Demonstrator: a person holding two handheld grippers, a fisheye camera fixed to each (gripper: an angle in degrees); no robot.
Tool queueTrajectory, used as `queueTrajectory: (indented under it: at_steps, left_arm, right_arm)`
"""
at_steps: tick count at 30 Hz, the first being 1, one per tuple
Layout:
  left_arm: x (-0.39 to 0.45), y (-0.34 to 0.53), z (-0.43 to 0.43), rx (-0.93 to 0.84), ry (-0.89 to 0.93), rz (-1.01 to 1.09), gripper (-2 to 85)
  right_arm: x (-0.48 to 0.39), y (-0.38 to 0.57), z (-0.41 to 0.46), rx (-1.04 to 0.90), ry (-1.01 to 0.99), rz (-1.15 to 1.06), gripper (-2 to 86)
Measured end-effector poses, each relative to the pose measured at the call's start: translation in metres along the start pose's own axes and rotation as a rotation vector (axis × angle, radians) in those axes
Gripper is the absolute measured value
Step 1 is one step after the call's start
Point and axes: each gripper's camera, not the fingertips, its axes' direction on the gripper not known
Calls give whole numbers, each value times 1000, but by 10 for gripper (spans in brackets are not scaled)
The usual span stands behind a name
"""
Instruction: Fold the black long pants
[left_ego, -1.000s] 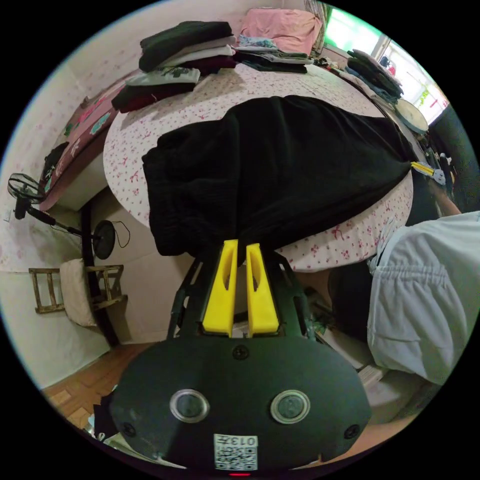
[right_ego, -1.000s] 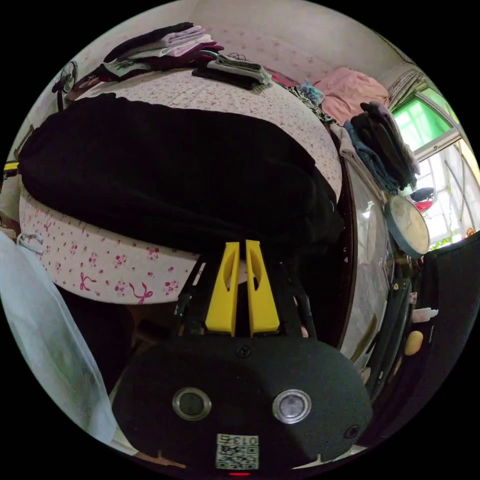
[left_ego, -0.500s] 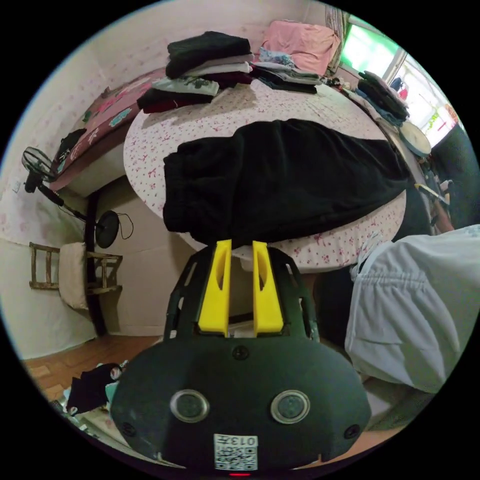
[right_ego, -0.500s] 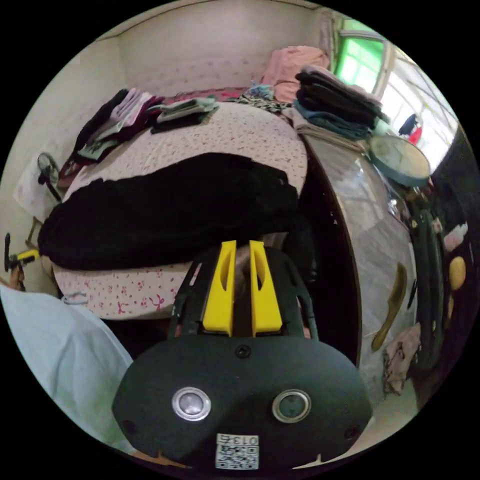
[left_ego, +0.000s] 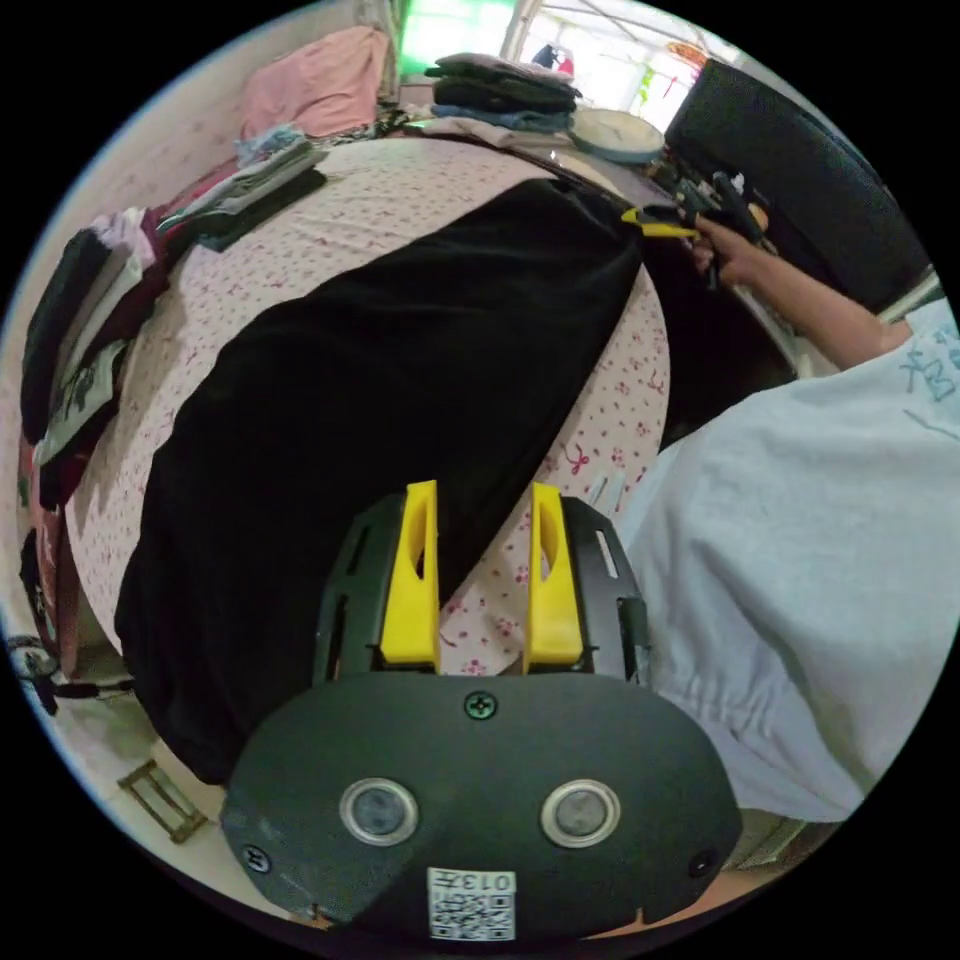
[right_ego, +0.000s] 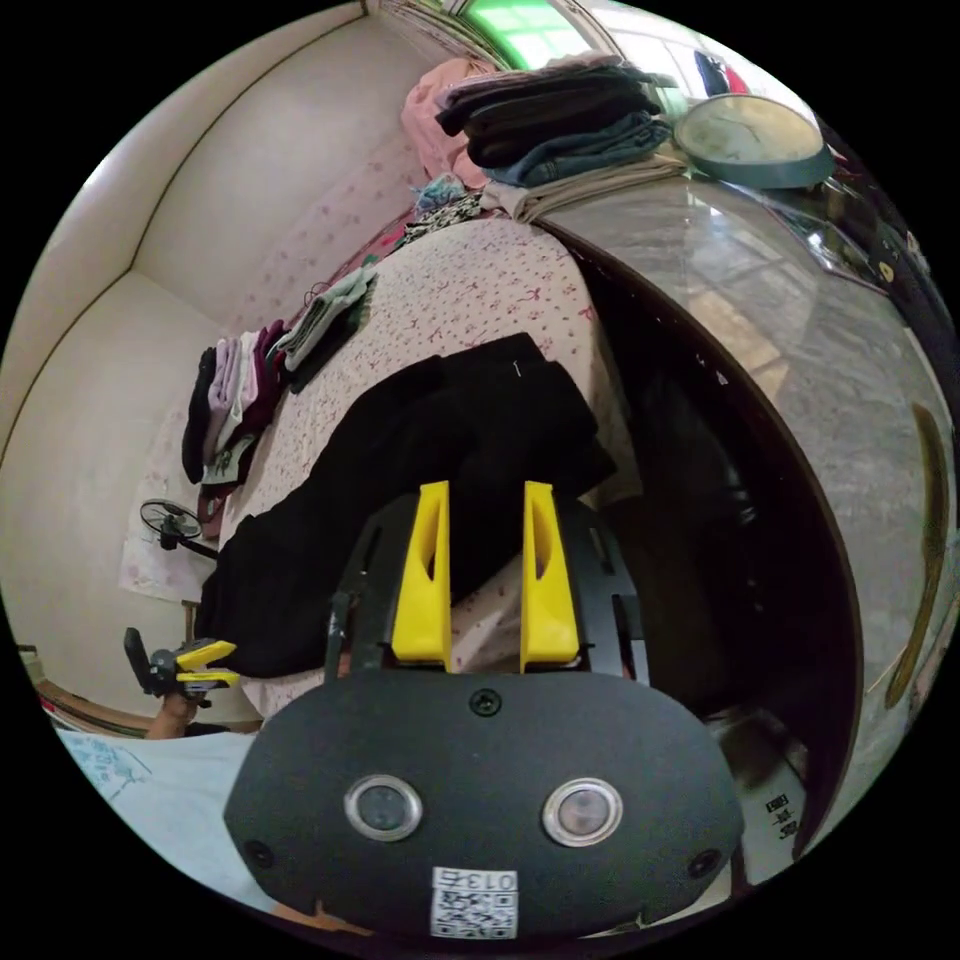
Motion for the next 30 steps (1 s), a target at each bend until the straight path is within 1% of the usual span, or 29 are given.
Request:
queueTrajectory:
  at_steps: [1,4,7,9,10,11,12,14,15,17,20,21,22,23,25,26,27,28,30]
  left_arm:
    - [1,-9,14,-57,-18,19,64]
    - [1,-25,34,-135,-9,74,17]
    - [-5,-31,26,-102,18,80,6]
    - [-11,-33,18,-64,27,58,3]
    - [-15,-33,14,-44,32,44,2]
    - [-17,-33,15,-40,38,36,1]
    - [-21,-35,20,-41,62,21,1]
    - [-26,-38,36,-69,95,10,1]
    - [-30,-41,49,-92,115,-5,1]
    - [-34,-47,64,-113,135,-25,1]
    - [-35,-55,73,-118,127,-20,0]
    - [-37,-57,72,-117,142,-14,0]
    - [-38,-60,69,-132,196,17,-1]
    - [-39,-62,67,-139,236,33,-1]
    - [-43,-71,50,-81,369,82,-2]
    - [-45,-74,46,-59,390,90,-2]
    - [-50,-82,39,-2,386,88,-2]
    - [-56,-94,36,57,338,65,-3]
    - [-65,-118,42,107,256,38,-3]
  right_arm:
    - [3,-3,0,-5,-30,-6,69]
    - [2,-9,-5,-28,15,-35,45]
    - [-14,-9,-32,67,43,-172,37]
    - [-28,-2,-47,131,104,-297,35]
    - [-33,4,-50,148,173,-346,34]
    - [-31,7,-45,123,229,-354,35]
    - [-27,7,-40,96,243,-349,35]
    - [1,7,-9,-59,236,-263,36]
    - [8,7,-4,-77,219,-243,37]
    - [23,4,-7,-40,120,-196,44]
    - [31,-6,-23,-71,58,-184,60]
    - [32,-8,-27,-73,52,-188,61]
    - [34,-13,-38,-68,55,-198,63]
    - [35,-17,-49,-34,89,-202,65]
    - [33,-27,-65,46,179,-212,68]
    - [31,-35,-71,86,208,-218,72]
    - [30,-41,-72,102,214,-220,76]
    - [28,-52,-71,121,219,-227,83]
    - [26,-72,-60,105,207,-239,95]
